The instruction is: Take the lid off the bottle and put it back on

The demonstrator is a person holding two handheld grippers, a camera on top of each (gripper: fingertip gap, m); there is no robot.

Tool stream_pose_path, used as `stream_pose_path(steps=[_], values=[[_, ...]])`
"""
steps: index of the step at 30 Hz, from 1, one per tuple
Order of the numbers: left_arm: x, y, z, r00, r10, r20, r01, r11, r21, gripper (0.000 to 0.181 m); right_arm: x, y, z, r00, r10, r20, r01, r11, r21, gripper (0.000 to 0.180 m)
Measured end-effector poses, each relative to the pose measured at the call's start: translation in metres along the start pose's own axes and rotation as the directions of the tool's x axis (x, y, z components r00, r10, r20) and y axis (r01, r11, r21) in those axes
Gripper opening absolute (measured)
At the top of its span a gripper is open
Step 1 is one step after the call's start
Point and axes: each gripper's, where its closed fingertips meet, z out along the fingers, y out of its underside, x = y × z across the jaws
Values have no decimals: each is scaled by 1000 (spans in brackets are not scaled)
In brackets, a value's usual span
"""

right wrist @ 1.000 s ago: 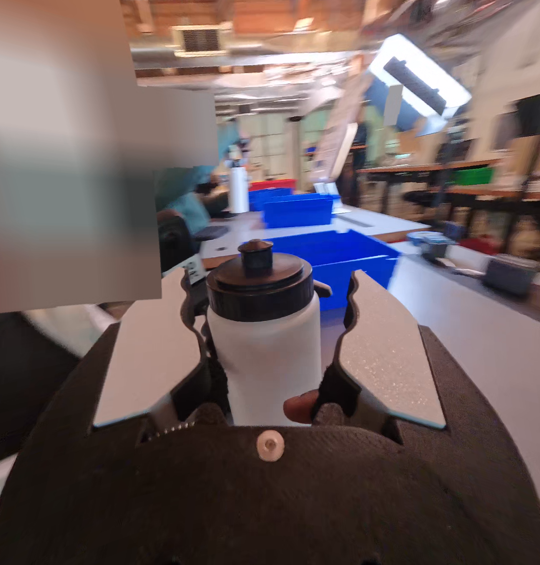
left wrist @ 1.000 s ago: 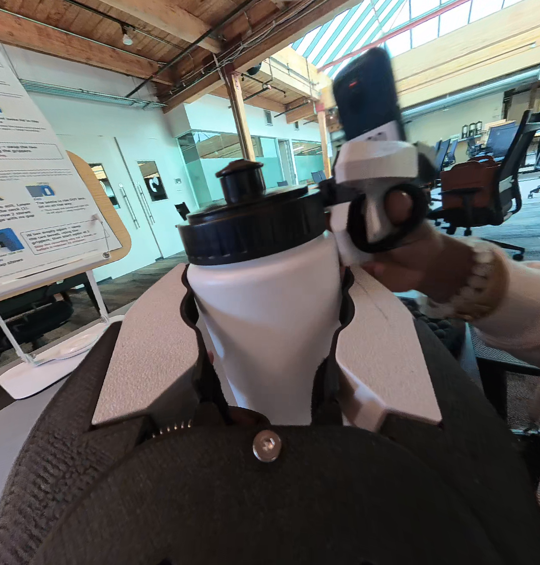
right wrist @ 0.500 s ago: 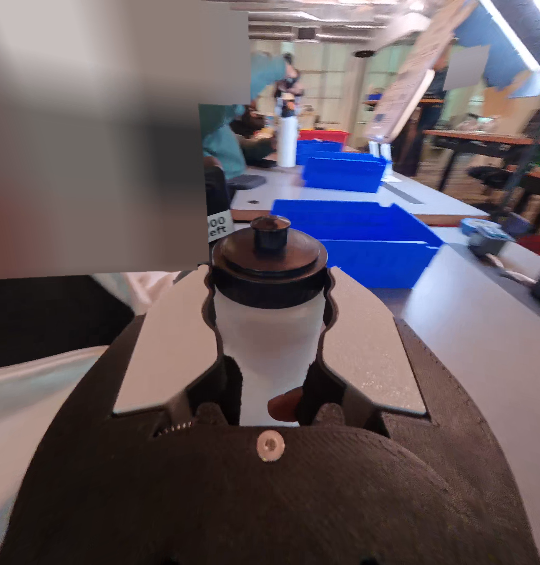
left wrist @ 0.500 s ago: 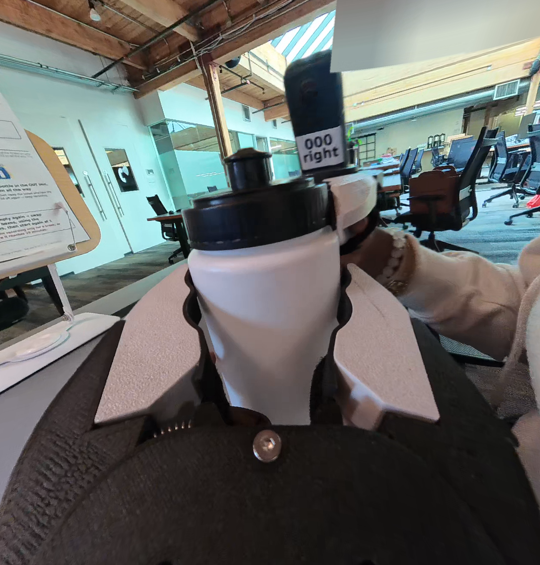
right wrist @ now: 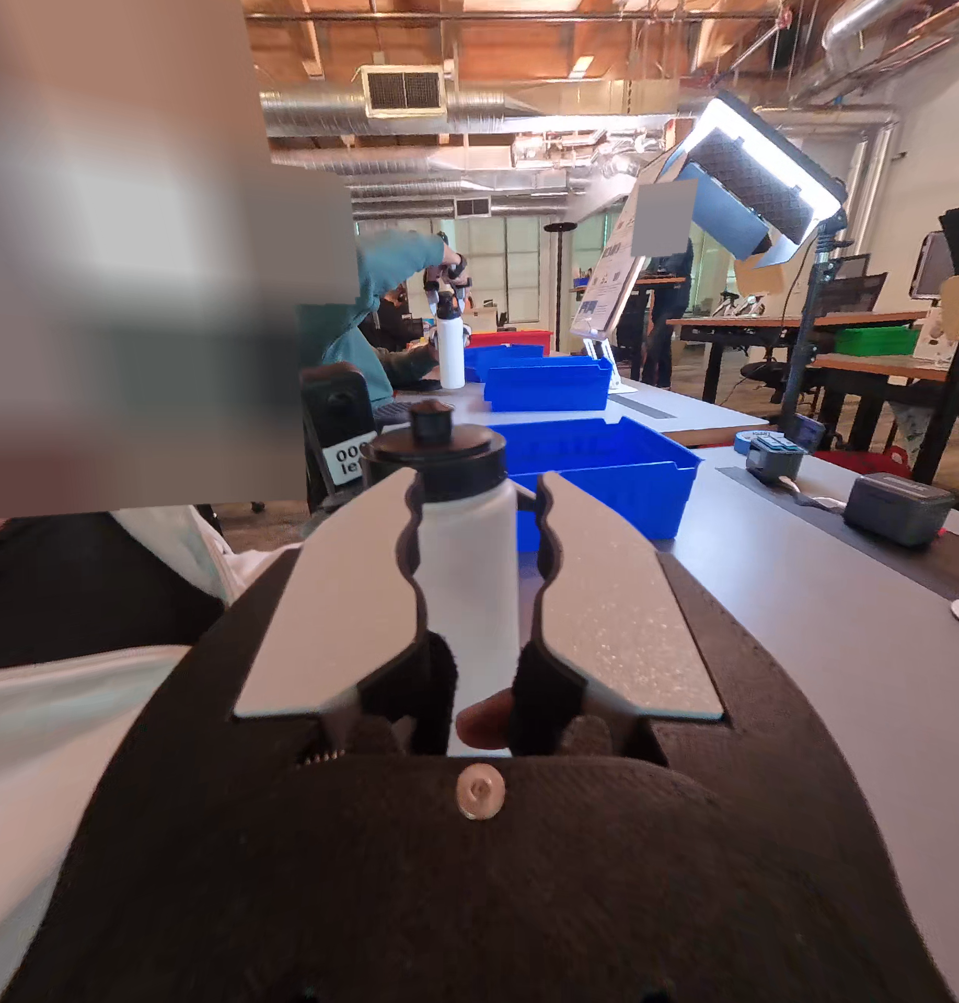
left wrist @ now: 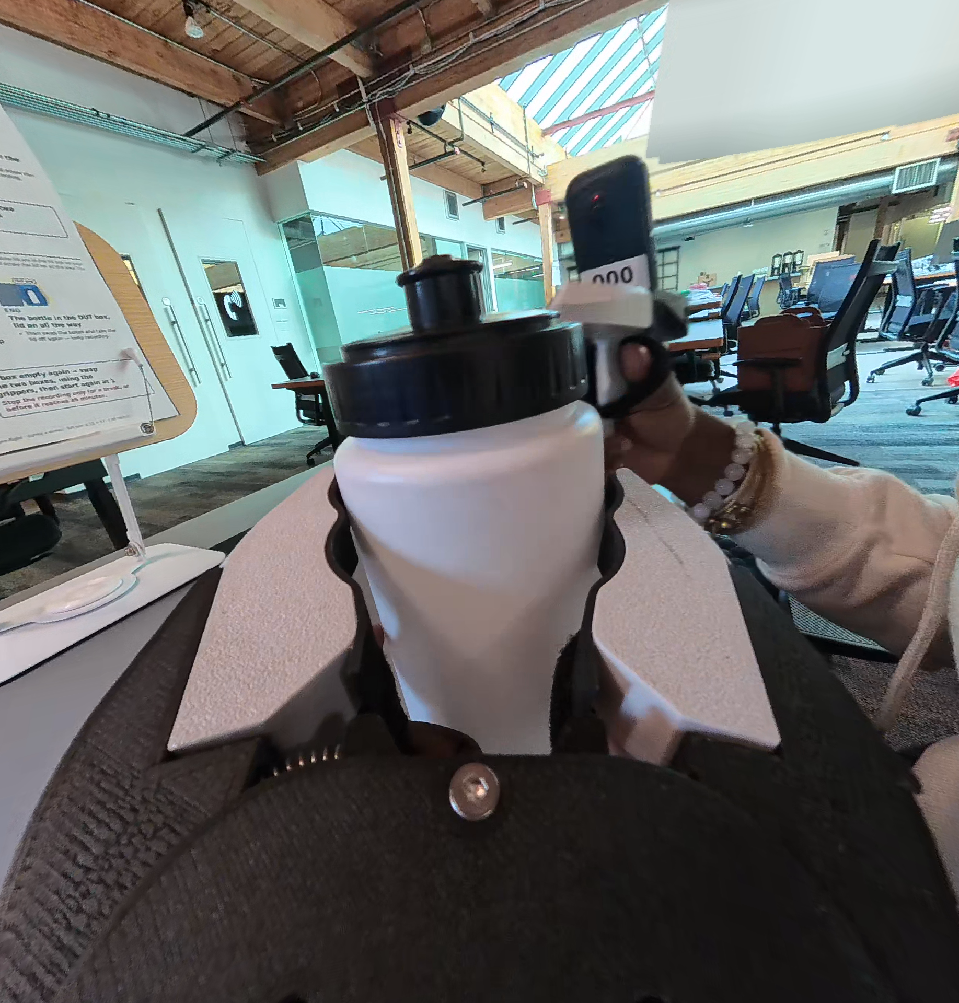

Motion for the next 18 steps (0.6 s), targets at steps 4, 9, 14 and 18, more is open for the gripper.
stream_pose_path(steps=[4, 9, 14, 18], values=[[0, 0, 0, 1000, 0, 2, 0, 1000, 1, 89, -25, 3, 23, 999, -41, -15, 40, 999, -34, 72], [0, 0, 0, 1000, 1, 6, -1, 1000, 3, 89, -26, 9, 46, 983, -124, -136, 111, 989, -99, 79], [-1, 0, 0, 1000, -1, 4, 1, 1000, 0, 89, -15, 12, 41, 976, -136, -171, 116, 985, -126, 75], [-3, 0, 0, 1000, -2, 12, 2, 1000, -1, 89, -5, 9, 25, 975, -110, -192, 91, 990, -108, 83]])
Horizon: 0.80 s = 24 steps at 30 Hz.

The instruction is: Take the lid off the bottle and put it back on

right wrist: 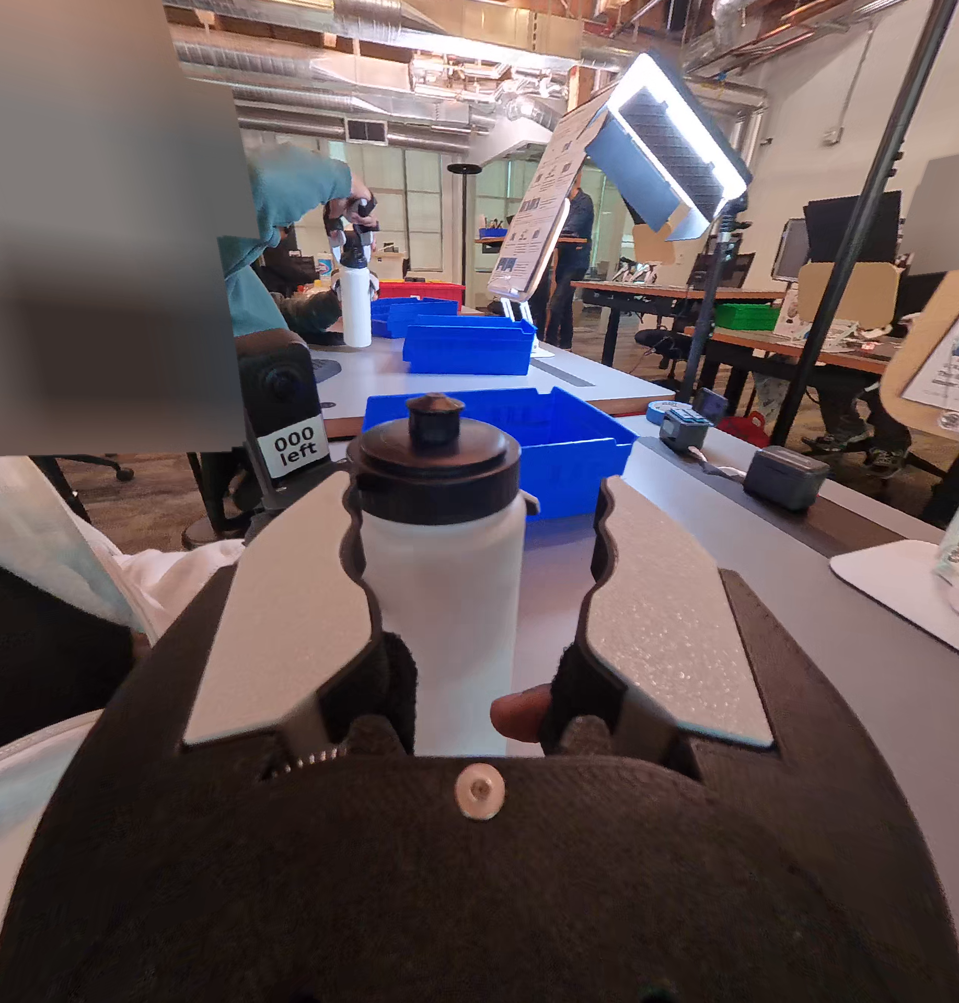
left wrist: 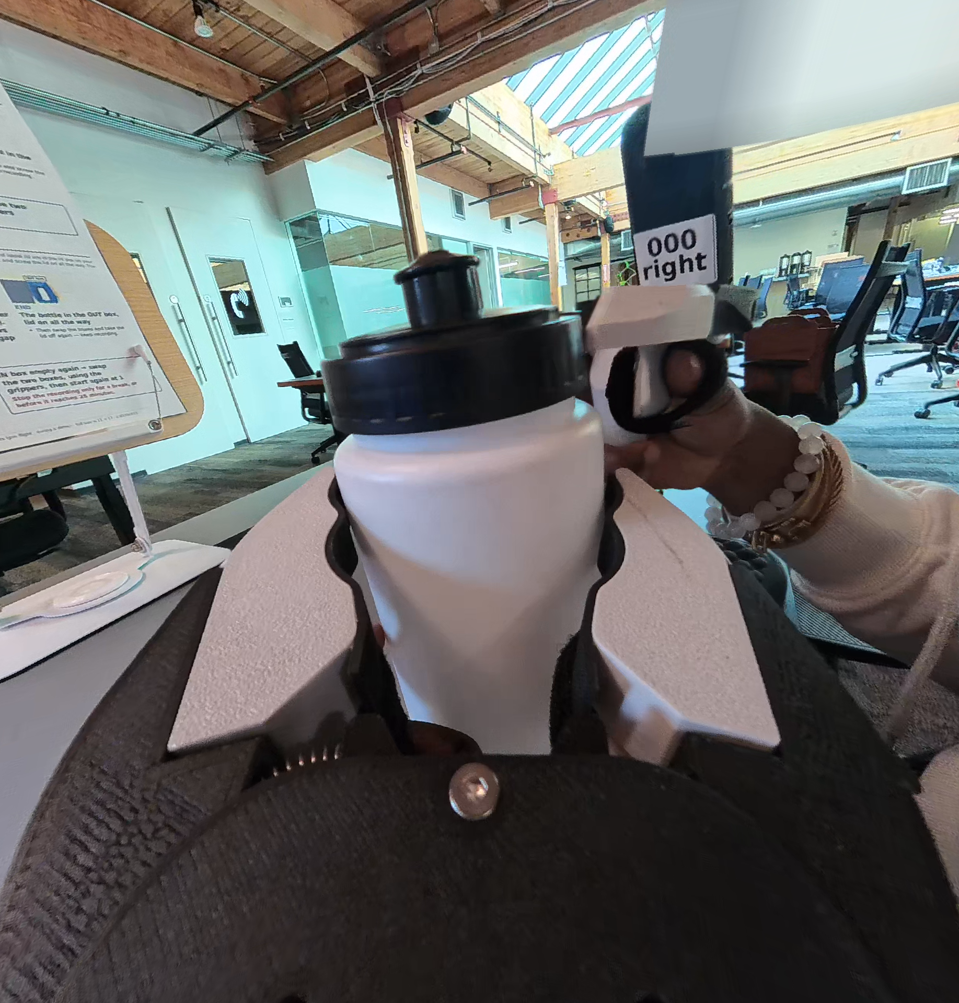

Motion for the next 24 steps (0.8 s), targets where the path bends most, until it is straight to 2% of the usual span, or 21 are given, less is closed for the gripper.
stream_pose_path(steps=[2, 3, 4, 5, 9, 14, 18, 22, 24], values=[[-2, -1, -1, 1000, -8, 8, 8, 1000, 6, 89, 11, -2, -9, 999, 6, -45, -6, 1000, 15, 73], [-1, -1, -2, 1000, -4, -5, 4, 1000, 9, 89, 24, -2, -15, 993, 10, -117, -7, 1000, 21, 50], [0, 0, -2, 1000, -1, -4, 1, 1000, 6, 89, 38, -2, -21, 980, 0, -200, 4, 1000, 20, 37], [0, 0, -2, 1000, 1, 0, -1, 1000, 5, 89, 42, -2, -25, 977, -8, -214, 14, 1000, 23, 39], [0, 0, -1, 1000, -2, -2, 2, 1000, 4, 89, 18, -11, -23, 995, 58, -76, -51, 995, 84, 50], [0, 0, -1, 1000, -1, 3, 1, 1000, 5, 89, -16, 0, 5, 1000, 17, 3, -16, 1000, -12, 80], [0, 0, -1, 1000, -3, -1, 3, 1000, 5, 89, -17, 6, 16, 999, -35, -37, 34, 998, -45, 73], [-1, 1, -1, 1000, -7, -2, 7, 1000, 2, 89, 0, 6, 2, 999, 1, -51, -3, 999, -44, 86], [-3, 0, -2, 1000, -15, 8, 15, 1000, 7, 89, 12, 4, -8, 995, 3, -95, -6, 999, -33, 83]])
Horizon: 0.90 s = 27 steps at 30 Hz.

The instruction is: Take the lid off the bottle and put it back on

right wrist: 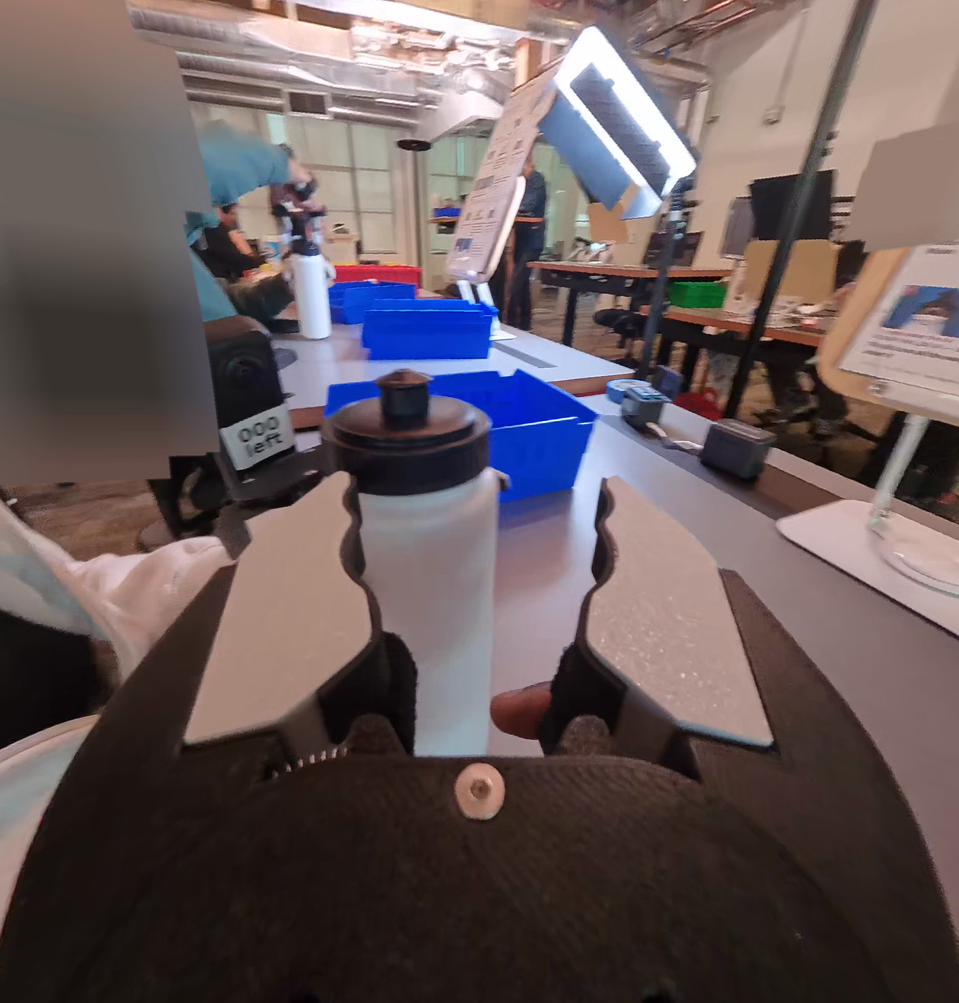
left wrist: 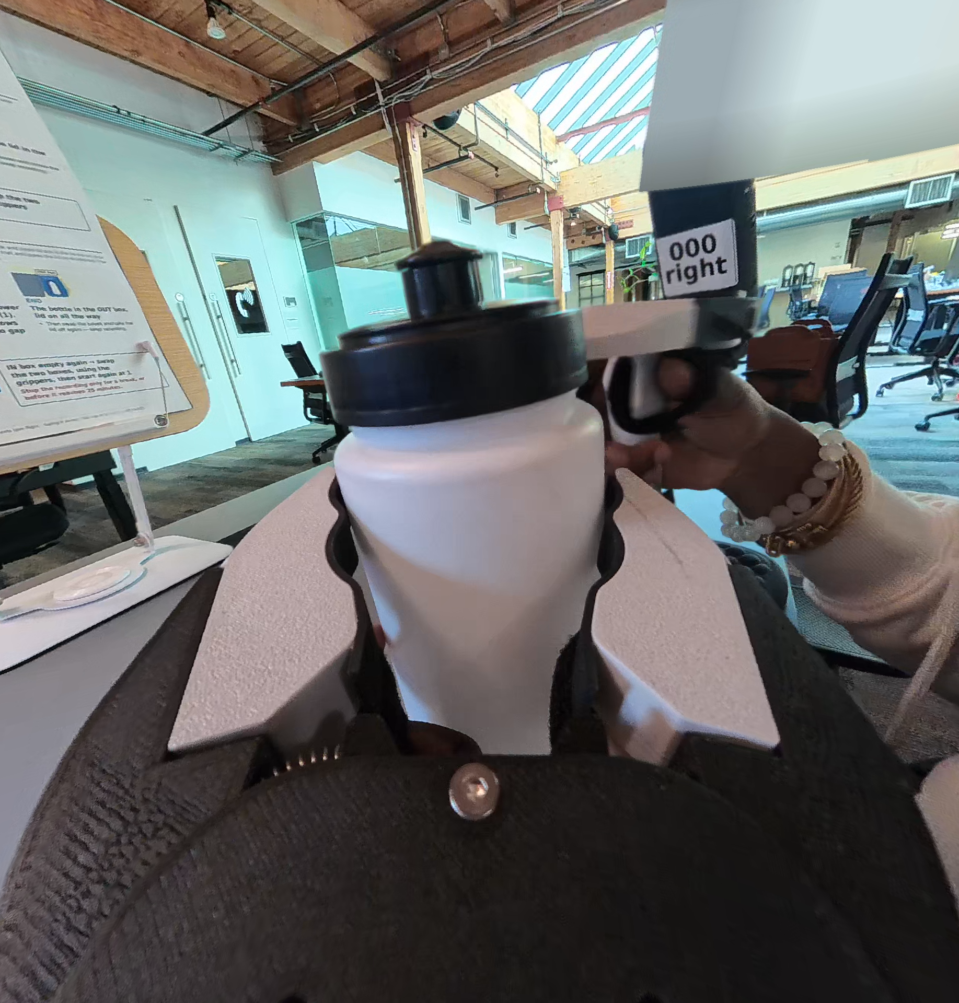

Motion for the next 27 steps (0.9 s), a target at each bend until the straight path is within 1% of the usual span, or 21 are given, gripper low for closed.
stream_pose_path(steps=[1, 2, 3, 7, 9, 12, 13, 15, 16, 17, 19, 22, 24, 25, 26, 27], values=[[2, 0, -1, 1000, 0, -15, 0, 1000, 4, 88, 13, -2, -6, 998, 8, -68, -7, 1000, 12, 67], [3, 0, -1, 1000, 2, -20, -2, 1000, 3, 88, 30, -3, -13, 986, 7, -164, -3, 1000, 25, 47], [3, 0, -1, 1000, 6, -14, -6, 1000, 1, 88, 35, -5, -17, 984, -3, -180, 11, 999, 40, 49], [3, 0, 0, 1000, 4, -13, -4, 1000, 0, 88, 8, -14, -14, 998, 57, -19, -55, 993, 102, 63], [3, 1, 0, 1000, 3, -12, -3, 1000, 1, 88, -7, -11, -3, 998, 51, 34, -53, 997, 62, 74], [2, 1, 1, 1000, 5, -3, -5, 1000, 0, 88, -29, -4, 18, 997, 29, 67, -29, 1000, -8, 87], [2, 1, 1, 1000, 5, -2, -5, 1000, 0, 88, -34, -2, 25, 997, 31, 64, -30, 999, -28, 88], [2, 1, 0, 1000, 6, -4, -6, 1000, 1, 88, -36, 1, 37, 999, 28, 25, -26, 998, -56, 81], [2, 1, 0, 1000, 4, -5, -4, 1000, 3, 88, -31, 2, 39, 1000, -4, -11, 3, 998, -67, 78], [3, 0, 0, 1000, 5, -10, -5, 1000, 5, 88, -31, 2, 39, 999, -42, 3, 42, 996, -73, 74], [6, 0, 0, 1000, 1, -30, -1, 1000, 6, 88, -33, 1, 37, 996, -30, 90, 38, 995, -91, 74], [13, 0, 1, 996, -15, -84, 15, 1000, 2, 88, -38, -2, 32, 967, -13, 254, 33, 997, -76, 74], [18, 1, 2, 990, -56, -132, 56, 998, -7, 87, -41, -11, 28, 937, 0, 350, 11, 999, -30, 74], [18, 1, 1, 989, -61, -135, 61, 998, -5, 87, -44, -18, 25, 918, -1, 396, -1, 1000, 5, 74], [16, 1, 0, 991, -58, -124, 58, 998, -1, 87, -43, -28, 21, 909, 7, 416, -26, 999, 39, 74], [14, 1, 0, 992, -56, -116, 57, 998, 2, 87, -38, -37, 18, 914, 14, 404, -43, 997, 62, 74]])
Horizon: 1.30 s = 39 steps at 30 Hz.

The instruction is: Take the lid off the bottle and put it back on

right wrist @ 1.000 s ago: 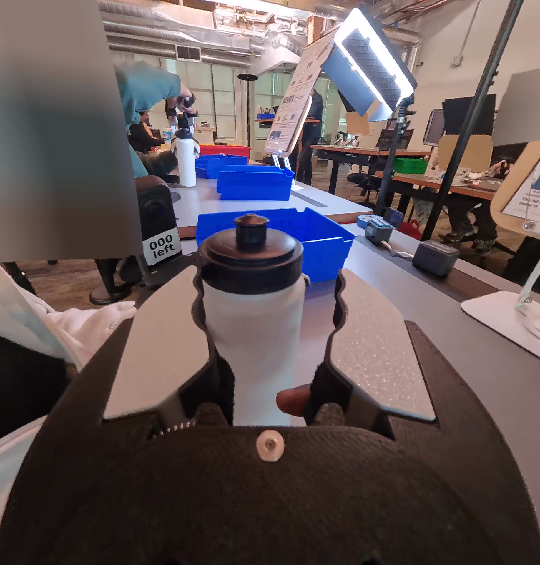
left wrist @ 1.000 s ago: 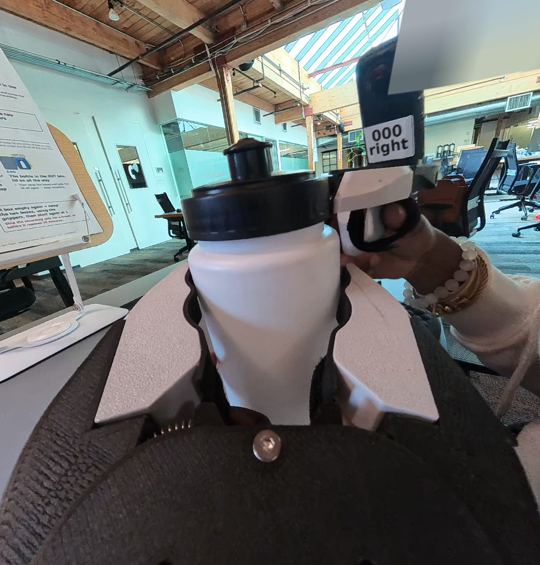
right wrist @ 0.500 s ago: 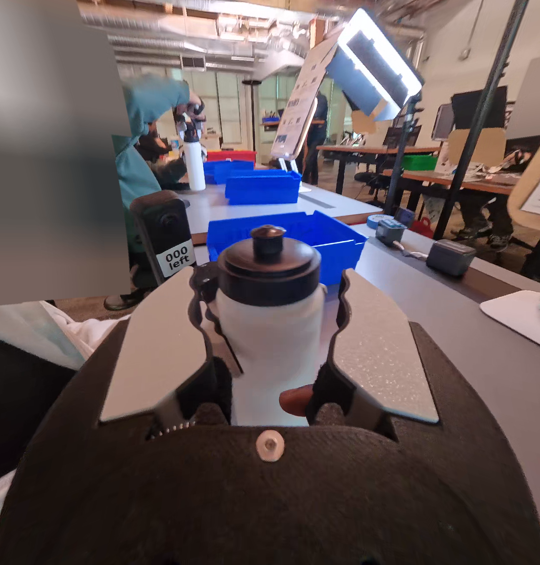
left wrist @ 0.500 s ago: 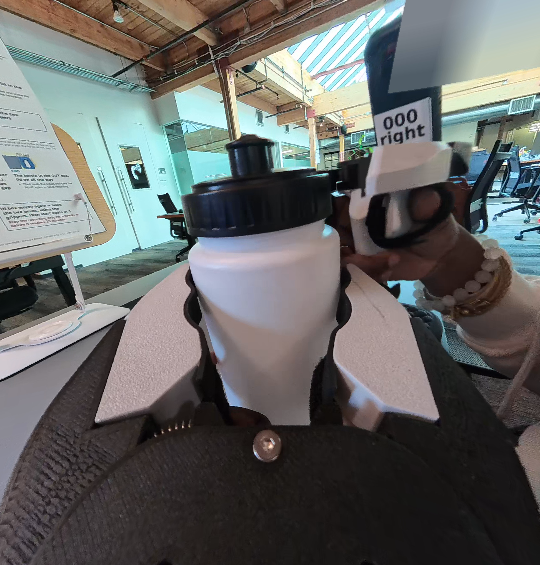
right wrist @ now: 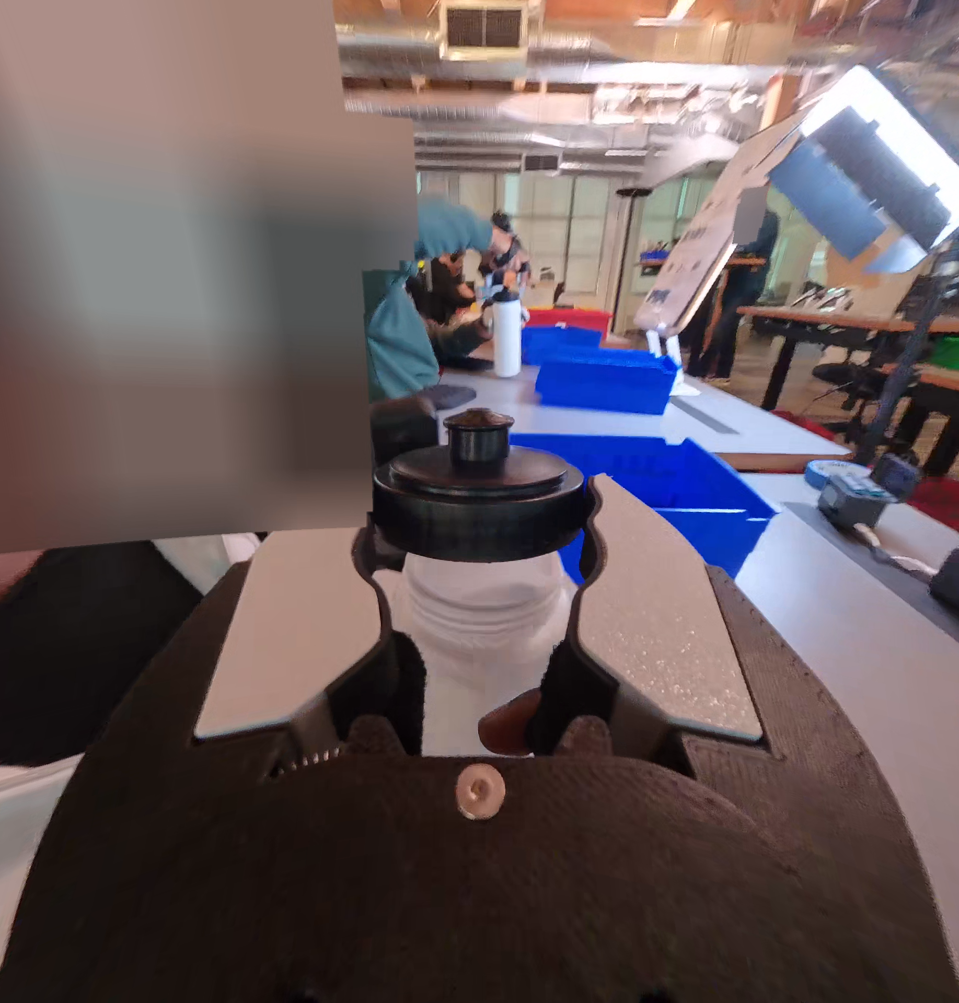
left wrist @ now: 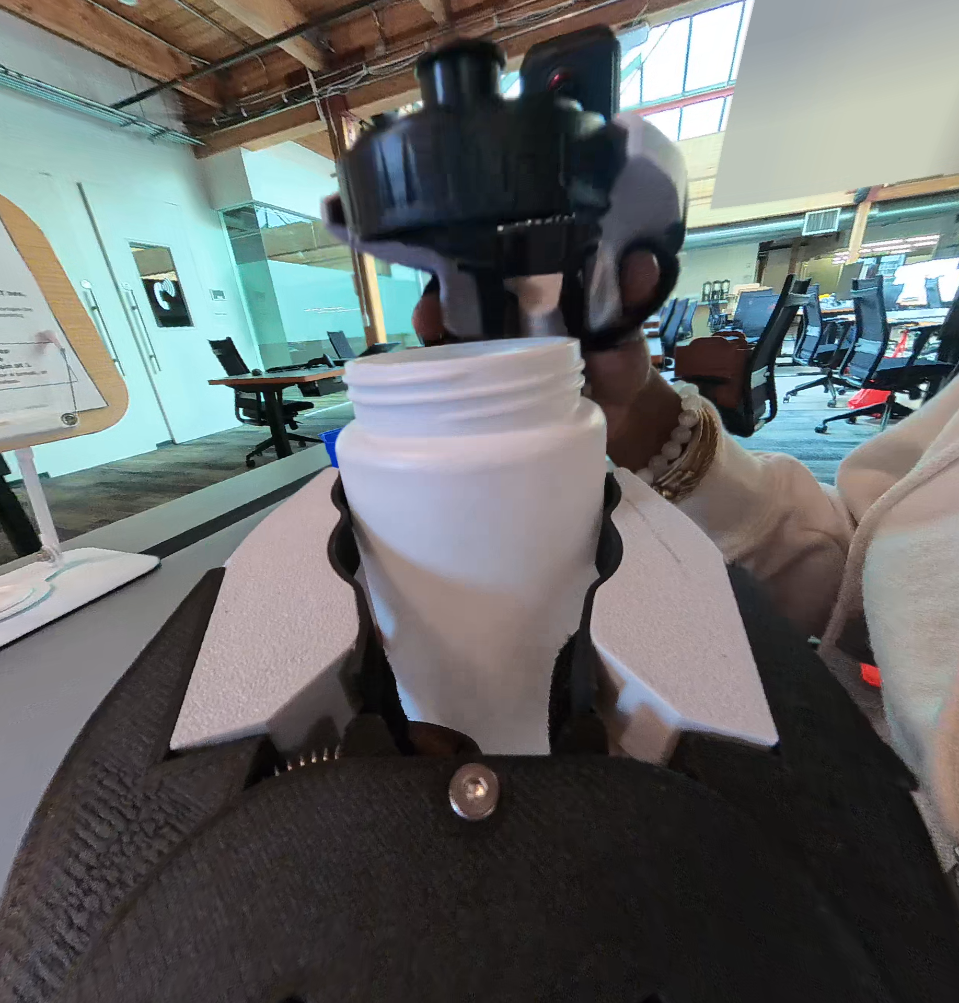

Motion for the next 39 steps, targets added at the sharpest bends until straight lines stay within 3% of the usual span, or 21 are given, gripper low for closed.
stream_pose_path(steps=[3, 6, 8, 10, 12, 16, 19, 24, 28, 33, 36, 39], values=[[-1, 0, 0, 1000, 2, 6, -2, 1000, 0, 87, 15, -19, -19, 991, -59, -123, 61, 998, 12, 74], [-2, 0, -1, 1000, 5, 20, -5, 1000, 2, 87, 42, -30, -60, 929, -118, -352, 106, 993, -52, 74], [-3, 0, -1, 1000, 6, 29, -6, 1000, 1, 87, 79, -31, -115, 776, -201, -598, 120, 978, -172, 74], [-3, 0, -1, 999, 7, 33, -7, 1000, -1, 87, 121, -30, -194, 498, -315, -808, 55, 941, -333, 74], [-4, 0, 0, 999, 8, 35, -8, 1000, -2, 87, 151, -23, -276, 247, -376, -893, -91, 908, -408, 74], [-4, 0, 0, 999, 9, 39, -9, 1000, 0, 87, 198, 29, -379, 72, -261, -963, -366, 891, -269, 75], [-6, 0, 0, 999, 10, 45, -10, 1000, 2, 87, 223, 79, -420, 5, -233, -972, -515, 833, -202, 75], [-6, 0, -1, 999, 10, 47, -10, 1000, 6, 87, 253, 138, -453, -69, -178, -982, -649, 756, -91, 75], [-6, 0, -1, 999, 10, 48, -10, 1000, 8, 87, 265, 158, -472, -133, -238, -962, -666, 740, -91, 76], [-7, -1, -1, 999, 10, 52, -11, 1000, 9, 87, 245, 191, -475, -123, -256, -959, -798, 600, -58, 75], [-7, -1, -1, 999, 10, 53, -11, 1000, 10, 87, 240, 192, -474, -120, -263, -957, -808, 586, -60, 75], [-7, -1, -1, 999, 10, 54, -10, 1000, 11, 87, 240, 170, -467, -138, -246, -959, -745, 664, -63, 89]])
